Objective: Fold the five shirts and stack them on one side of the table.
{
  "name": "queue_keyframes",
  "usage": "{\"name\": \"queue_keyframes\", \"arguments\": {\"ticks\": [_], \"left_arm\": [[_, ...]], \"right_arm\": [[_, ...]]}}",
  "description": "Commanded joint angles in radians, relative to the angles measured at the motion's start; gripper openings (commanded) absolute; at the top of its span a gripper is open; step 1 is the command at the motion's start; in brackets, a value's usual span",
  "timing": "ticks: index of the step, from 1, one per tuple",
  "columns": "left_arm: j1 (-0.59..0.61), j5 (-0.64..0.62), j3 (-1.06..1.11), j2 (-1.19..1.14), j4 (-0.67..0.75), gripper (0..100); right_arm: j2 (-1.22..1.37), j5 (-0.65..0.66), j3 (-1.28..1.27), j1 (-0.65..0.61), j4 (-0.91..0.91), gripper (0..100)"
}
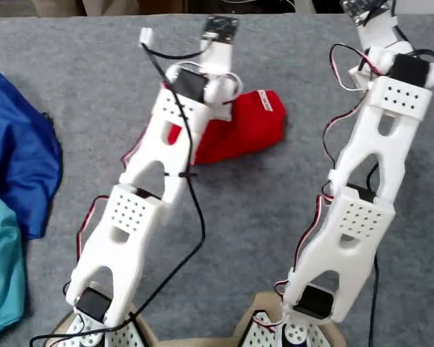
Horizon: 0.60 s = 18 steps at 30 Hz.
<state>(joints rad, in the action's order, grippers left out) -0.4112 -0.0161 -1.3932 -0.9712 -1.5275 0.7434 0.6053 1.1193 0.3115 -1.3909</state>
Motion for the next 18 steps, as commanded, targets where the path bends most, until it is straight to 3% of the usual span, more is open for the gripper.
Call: {"name": "queue_keyframes", "arguments": {"ticks": [1,18], "left_arm": [[-0.048,-0.025,0.011,0.076,0.095,2],[-0.132,-0.055,0.255,0.076,0.393,2]], "right_arm": [[-0.005,-0.006,0.047,0.035,0.035,1.2],[-0.005,-0.003,0.048,0.048,0.035,1.2]]}}
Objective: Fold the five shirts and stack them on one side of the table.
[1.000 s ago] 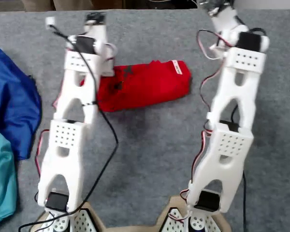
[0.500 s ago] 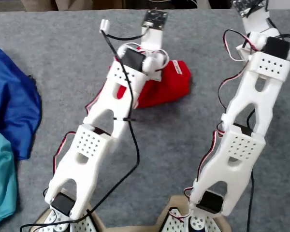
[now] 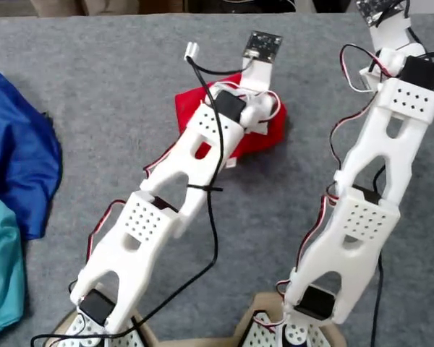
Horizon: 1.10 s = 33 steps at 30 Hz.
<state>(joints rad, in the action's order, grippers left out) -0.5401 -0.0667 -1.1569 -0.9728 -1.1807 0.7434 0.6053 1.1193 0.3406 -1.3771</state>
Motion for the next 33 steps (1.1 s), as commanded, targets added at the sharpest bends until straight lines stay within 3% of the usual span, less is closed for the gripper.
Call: {"name": "queue_keyframes", "arguments": {"ticks": [1,4,8,13,18,22,33], "left_arm": [[-0.003,-0.005,0.029,0.077,0.052,3],[-0.002,-0.025,0.037,0.077,0.048,9],[0.005,-0.184,0.028,0.088,-0.003,23],[0.058,-0.224,-0.023,0.09,-0.021,23],[0.187,-0.224,-0.184,0.079,-0.092,23],[0.25,-0.224,-0.152,0.077,-0.094,23],[0.146,-0.218,0.049,-0.012,-0.011,18]], "right_arm": [[-0.005,-0.003,0.047,0.019,0.021,1.2],[-0.005,-0.003,0.047,0.019,0.021,1.2],[-0.005,-0.003,0.045,0.018,0.02,1.2],[-0.005,-0.003,0.047,0.018,0.017,1.2],[-0.005,-0.003,0.047,0.015,0.014,1.2],[-0.005,-0.003,0.045,0.012,0.014,1.2],[-0.007,-0.005,0.047,0.012,0.014,1.2]]}}
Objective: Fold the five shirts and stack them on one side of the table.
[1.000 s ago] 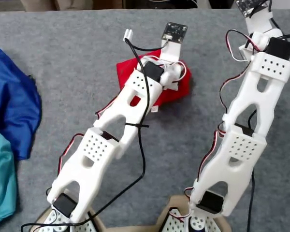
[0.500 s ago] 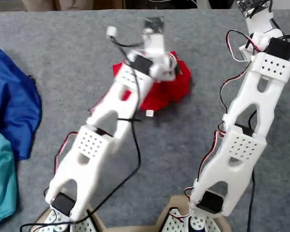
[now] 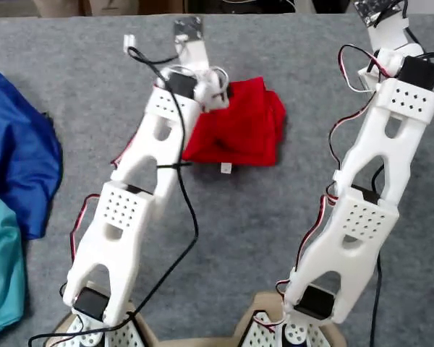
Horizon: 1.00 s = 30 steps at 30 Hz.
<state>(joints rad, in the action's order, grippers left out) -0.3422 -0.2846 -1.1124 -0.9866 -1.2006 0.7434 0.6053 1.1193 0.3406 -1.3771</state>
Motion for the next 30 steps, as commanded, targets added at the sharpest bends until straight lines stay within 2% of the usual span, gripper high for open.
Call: {"name": "queue_keyframes", "arguments": {"ticks": [1,8,17,23,27,30], "left_arm": [[-0.071,0.0,-0.002,-0.005,-0.003,18],[-0.181,0.0,-0.046,-0.025,-0.1,11],[-0.261,-0.006,-0.051,-0.025,-0.075,8],[-0.16,-0.028,-0.06,-0.016,0.02,9],[-0.02,-0.094,-0.149,-0.025,0.006,17],[0.064,-0.1,-0.127,-0.051,0.025,18]], "right_arm": [[-0.007,-0.006,0.048,0.012,0.014,1.2],[-0.007,-0.006,0.048,0.015,0.014,1.2],[-0.008,-0.005,0.05,0.018,0.014,1.2],[-0.008,-0.005,0.05,0.018,0.012,1.2],[-0.012,-0.008,0.05,0.013,0.008,1.2],[-0.015,-0.005,0.053,-0.008,-0.018,1.2]]}}
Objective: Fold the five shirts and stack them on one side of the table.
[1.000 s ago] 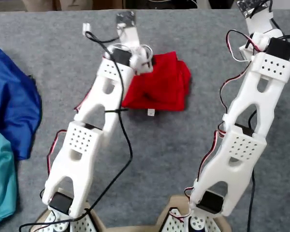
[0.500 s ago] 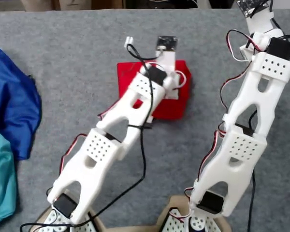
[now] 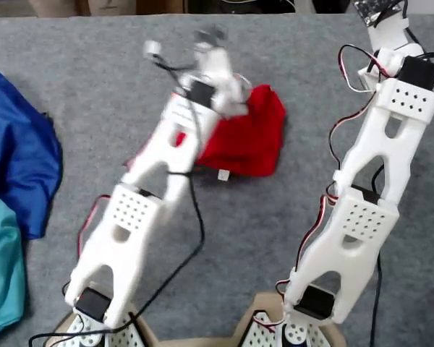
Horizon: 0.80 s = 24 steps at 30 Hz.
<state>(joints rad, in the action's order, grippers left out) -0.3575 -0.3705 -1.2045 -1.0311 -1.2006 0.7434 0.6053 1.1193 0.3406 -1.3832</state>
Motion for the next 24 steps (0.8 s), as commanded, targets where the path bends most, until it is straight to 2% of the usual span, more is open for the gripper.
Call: {"name": "queue_keyframes", "arguments": {"ticks": [1,7,12,14,18,24], "left_arm": [[0.097,-0.014,-0.025,-0.022,0.032,18],[0.101,-0.014,-0.029,-0.105,0.006,18],[0.091,-0.015,-0.158,-0.096,-0.08,19],[0.097,-0.014,-0.16,-0.105,-0.063,19],[0.141,0.005,-0.15,-0.15,-0.017,19],[0.198,0.074,-0.155,-0.203,-0.018,19]], "right_arm": [[-0.016,-0.005,0.053,-0.019,-0.025,1.2],[-0.041,-0.005,0.128,-0.182,-0.244,1.2],[-0.042,-0.011,0.166,-0.272,-0.387,1.2],[-0.045,-0.023,0.157,-0.315,-0.402,1.2],[-0.045,-0.135,0.124,-0.394,-0.404,1.2],[-0.047,-0.16,-0.039,-0.469,-0.404,1.2]]}}
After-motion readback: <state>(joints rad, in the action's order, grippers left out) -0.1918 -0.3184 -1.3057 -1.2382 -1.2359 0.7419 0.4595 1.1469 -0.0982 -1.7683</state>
